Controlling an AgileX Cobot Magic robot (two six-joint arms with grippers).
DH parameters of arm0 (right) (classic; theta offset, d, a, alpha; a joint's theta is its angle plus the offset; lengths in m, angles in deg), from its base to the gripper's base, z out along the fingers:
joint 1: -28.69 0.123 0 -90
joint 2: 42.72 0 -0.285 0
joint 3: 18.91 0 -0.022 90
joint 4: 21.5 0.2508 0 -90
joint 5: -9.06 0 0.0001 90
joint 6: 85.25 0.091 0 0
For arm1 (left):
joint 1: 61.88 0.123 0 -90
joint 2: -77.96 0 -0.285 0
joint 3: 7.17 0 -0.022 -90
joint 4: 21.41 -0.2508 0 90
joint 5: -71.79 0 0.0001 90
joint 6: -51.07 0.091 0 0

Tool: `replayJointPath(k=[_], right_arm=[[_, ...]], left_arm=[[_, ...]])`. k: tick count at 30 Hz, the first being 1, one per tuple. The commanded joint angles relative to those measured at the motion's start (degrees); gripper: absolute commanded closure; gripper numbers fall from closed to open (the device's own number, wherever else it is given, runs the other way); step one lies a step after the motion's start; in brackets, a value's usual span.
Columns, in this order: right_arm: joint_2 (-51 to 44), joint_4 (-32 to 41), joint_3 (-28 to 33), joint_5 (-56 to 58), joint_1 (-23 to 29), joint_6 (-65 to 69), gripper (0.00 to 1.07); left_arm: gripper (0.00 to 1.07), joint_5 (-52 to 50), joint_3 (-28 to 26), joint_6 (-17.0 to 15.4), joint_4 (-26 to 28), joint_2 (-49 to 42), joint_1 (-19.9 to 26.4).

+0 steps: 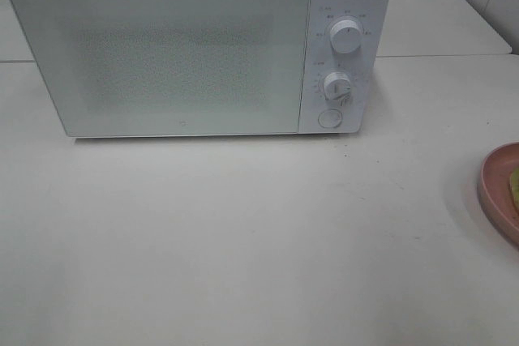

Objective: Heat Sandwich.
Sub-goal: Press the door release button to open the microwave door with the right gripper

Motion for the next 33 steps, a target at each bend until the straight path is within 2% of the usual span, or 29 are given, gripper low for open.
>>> replayJointPath(k=[1,23,27,28,32,33], right_arm=[[4.41,-0.06,-0.17,-4.87,-0.11,-0.17,0.31],[23.20,0.80,0.29,-26.18,-0.11,1.95,0.31],[27.27,0.80,3.84,-38.39,-0.11,2.01,0.31],[27.27,0.80,3.84,-38.39,-0.11,2.01,0.31],[31.23,0.80,9.05,-52.20,-0.11,1.78,0.31],[31.23,0.80,9.05,-52.20,-0.11,1.78,0.31]], left_arm=[[0.05,-0.74,0.17,-0.40,0.00,-1.55,0.23],[0.05,-0.74,0.17,-0.40,0.00,-1.55,0.23],[0.05,-0.74,0.17,-0.40,0.00,-1.55,0.23],[0.05,-0.74,0.17,-0.40,0.00,-1.55,0.23],[0.05,-0.74,0.17,-0.40,0.00,-1.55,0.23],[0.05,-0.74,0.17,-0.40,0.00,-1.55,0.23]])
